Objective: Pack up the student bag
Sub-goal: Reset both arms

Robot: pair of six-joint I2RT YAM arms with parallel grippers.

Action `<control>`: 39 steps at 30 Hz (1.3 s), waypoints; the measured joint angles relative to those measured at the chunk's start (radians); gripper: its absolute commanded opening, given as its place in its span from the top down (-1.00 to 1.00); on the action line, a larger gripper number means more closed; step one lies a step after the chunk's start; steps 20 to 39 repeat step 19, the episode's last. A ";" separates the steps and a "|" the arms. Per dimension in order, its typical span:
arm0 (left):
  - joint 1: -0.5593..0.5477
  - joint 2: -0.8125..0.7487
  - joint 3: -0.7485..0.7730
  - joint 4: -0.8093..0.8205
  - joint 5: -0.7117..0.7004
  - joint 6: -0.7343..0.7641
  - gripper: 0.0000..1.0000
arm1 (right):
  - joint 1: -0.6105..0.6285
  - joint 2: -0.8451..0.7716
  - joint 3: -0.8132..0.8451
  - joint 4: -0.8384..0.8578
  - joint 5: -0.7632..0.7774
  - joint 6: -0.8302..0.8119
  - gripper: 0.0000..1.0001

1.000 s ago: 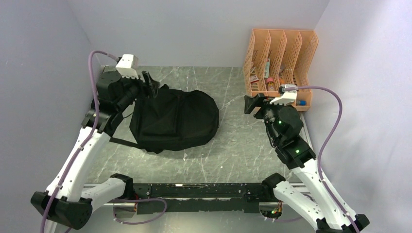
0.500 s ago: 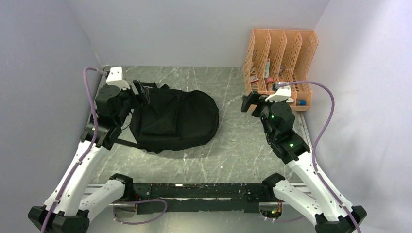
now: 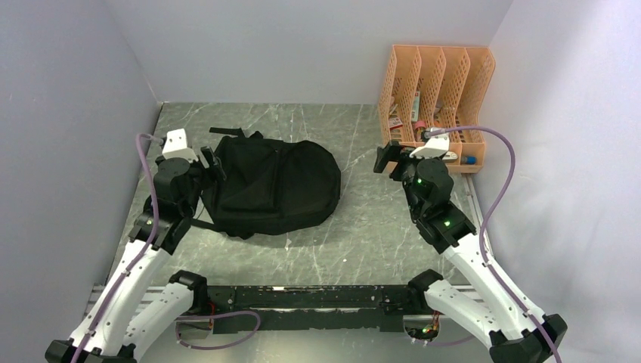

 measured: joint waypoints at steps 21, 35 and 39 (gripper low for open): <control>0.000 -0.101 -0.101 0.061 -0.019 0.020 -0.72 | 0.000 0.001 -0.042 0.031 -0.004 0.008 -1.00; 0.000 -0.101 -0.101 0.061 -0.019 0.020 -0.72 | 0.000 0.001 -0.042 0.031 -0.004 0.008 -1.00; 0.000 -0.101 -0.101 0.061 -0.019 0.020 -0.72 | 0.000 0.001 -0.042 0.031 -0.004 0.008 -1.00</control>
